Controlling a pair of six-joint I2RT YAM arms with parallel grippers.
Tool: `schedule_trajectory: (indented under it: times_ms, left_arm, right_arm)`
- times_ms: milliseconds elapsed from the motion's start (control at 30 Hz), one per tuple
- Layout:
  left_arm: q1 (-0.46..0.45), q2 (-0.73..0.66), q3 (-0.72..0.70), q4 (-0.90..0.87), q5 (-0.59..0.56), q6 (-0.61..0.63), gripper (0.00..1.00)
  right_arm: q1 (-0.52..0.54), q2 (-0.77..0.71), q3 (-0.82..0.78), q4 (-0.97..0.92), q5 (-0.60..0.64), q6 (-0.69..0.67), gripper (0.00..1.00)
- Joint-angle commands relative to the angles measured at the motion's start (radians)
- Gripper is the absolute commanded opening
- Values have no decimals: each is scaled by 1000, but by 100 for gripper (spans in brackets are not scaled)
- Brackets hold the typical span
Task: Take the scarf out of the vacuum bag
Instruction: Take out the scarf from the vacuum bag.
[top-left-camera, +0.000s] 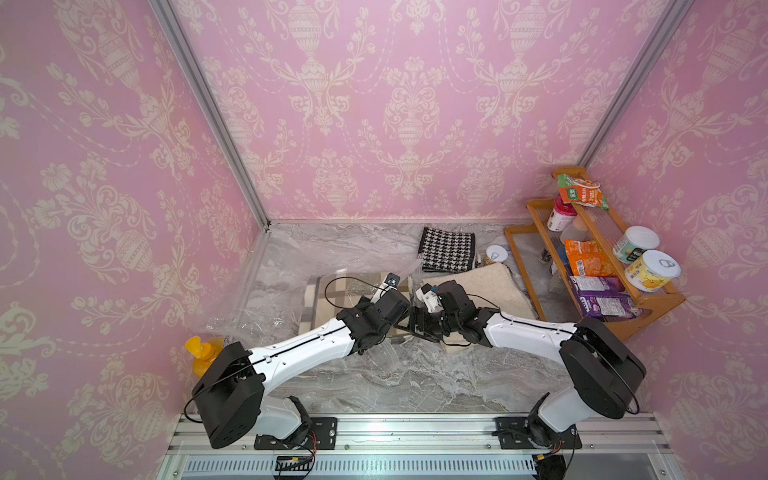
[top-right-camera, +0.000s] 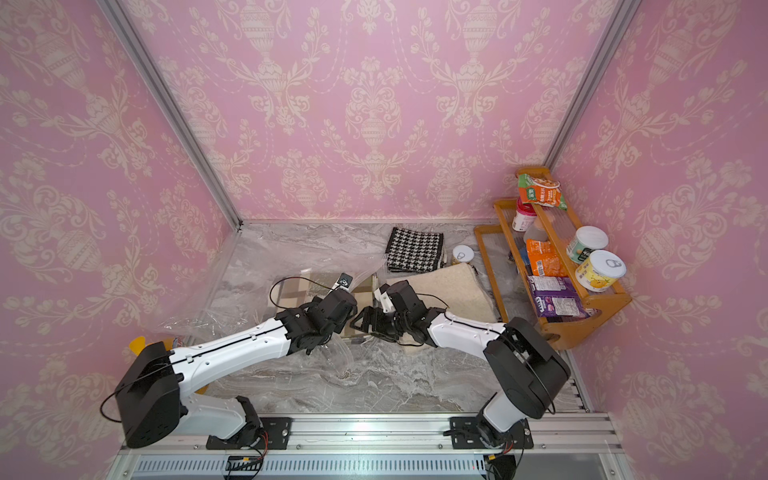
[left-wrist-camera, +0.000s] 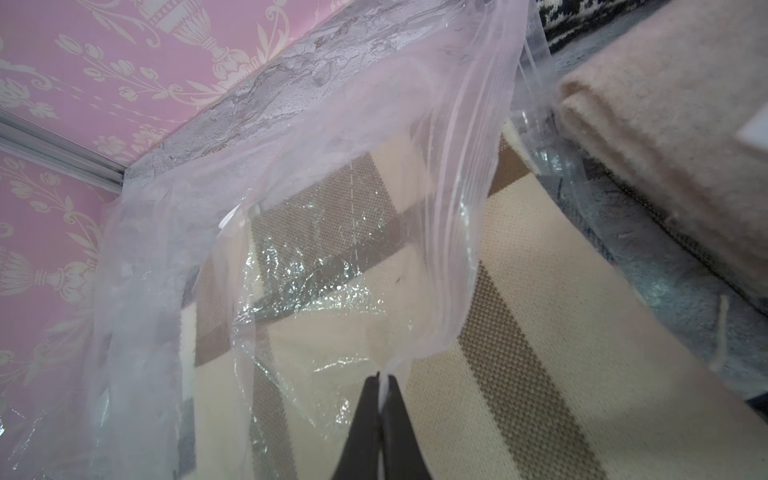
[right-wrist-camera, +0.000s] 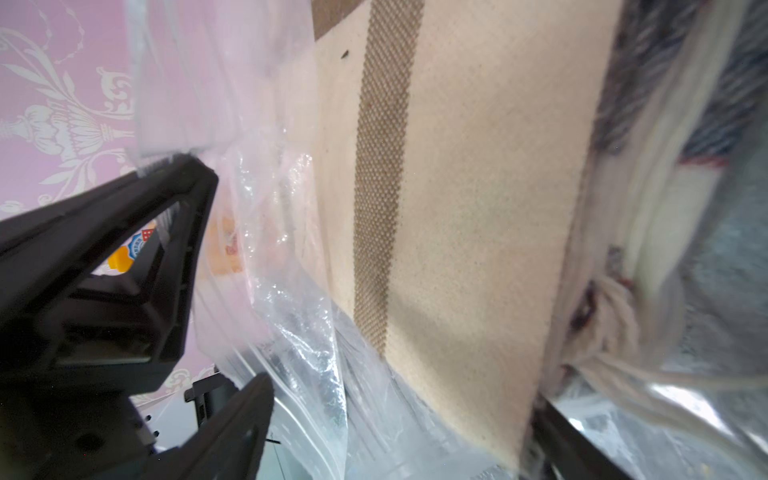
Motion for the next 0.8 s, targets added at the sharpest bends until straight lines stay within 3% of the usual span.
schedule_trajectory:
  times_ms: [0, 333, 567, 767]
  left_arm:
    - [-4, -28, -23, 2, 4, -22, 0]
    - [-3, -17, -16, -24, -37, -18, 0]
    - [0, -12, -15, -30, -42, -14, 0]
    - [2, -15, -15, -26, -42, -12, 0]
  right_arm:
    - [10, 23, -13, 110, -35, 59, 87]
    - [21, 74, -13, 170, -18, 100, 81]
    - [41, 10, 20, 56, 23, 51, 80]
    - [43, 17, -18, 264, -30, 161, 79]
